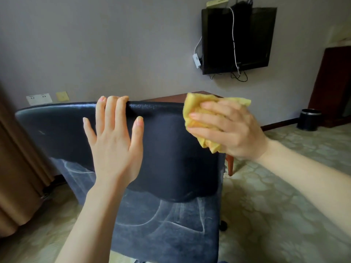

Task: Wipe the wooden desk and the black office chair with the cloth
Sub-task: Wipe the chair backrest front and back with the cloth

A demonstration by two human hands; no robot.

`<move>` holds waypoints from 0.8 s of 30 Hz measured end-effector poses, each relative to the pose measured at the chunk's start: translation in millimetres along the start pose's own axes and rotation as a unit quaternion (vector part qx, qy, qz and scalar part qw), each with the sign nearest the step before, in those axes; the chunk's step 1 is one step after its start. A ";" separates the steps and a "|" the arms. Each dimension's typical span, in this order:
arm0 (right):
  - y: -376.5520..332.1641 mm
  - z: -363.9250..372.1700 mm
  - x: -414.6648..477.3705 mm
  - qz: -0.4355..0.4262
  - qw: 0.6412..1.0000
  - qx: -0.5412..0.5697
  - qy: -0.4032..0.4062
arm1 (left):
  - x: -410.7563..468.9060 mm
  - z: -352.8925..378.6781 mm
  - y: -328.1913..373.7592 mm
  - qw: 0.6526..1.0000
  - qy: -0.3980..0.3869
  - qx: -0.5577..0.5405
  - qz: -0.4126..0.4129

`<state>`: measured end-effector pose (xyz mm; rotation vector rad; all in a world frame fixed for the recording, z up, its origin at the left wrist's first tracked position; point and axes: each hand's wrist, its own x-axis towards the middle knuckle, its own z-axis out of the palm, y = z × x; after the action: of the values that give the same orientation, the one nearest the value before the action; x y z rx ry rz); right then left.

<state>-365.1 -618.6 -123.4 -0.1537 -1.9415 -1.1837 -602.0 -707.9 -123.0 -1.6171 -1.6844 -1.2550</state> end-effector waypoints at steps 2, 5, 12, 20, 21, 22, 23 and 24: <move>4.8 -4.2 25.8 -0.006 0.999 0.038 -0.031 | -0.7 0.9 0.3 1.000 0.003 -0.005 -0.005; 0.1 -3.1 59.8 -0.027 0.998 0.025 -0.052 | -1.2 1.6 2.0 1.000 0.008 -0.018 -0.013; -53.9 41.5 64.4 -0.099 0.991 -0.041 -0.084 | -1.1 -4.5 1.2 0.999 0.000 -0.043 0.000; -97.4 56.9 -29.7 -0.174 0.942 -0.092 -0.271 | 1.9 -7.2 -2.9 1.000 -0.010 -0.012 0.003; -95.9 53.7 -36.7 -0.179 0.942 -0.088 -0.269 | 1.7 -6.5 -2.6 1.000 -0.009 -0.014 0.002; -92.9 50.7 -42.1 -0.178 0.945 -0.081 -0.260 | 1.5 -6.3 -2.4 1.000 -0.007 -0.016 0.001; -88.6 46.7 -45.5 -0.167 0.952 -0.072 -0.246 | 1.1 -5.8 -2.1 1.000 -0.005 -0.018 -0.001; -83.4 43.2 -47.2 -0.147 0.962 -0.061 -0.220 | 0.8 -6.0 -2.5 1.000 -0.003 -0.019 -0.001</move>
<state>-401.1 -616.3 -222.2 -0.2140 -2.3359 -1.5703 -606.1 -712.3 -120.3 -1.6434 -1.6771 -1.2915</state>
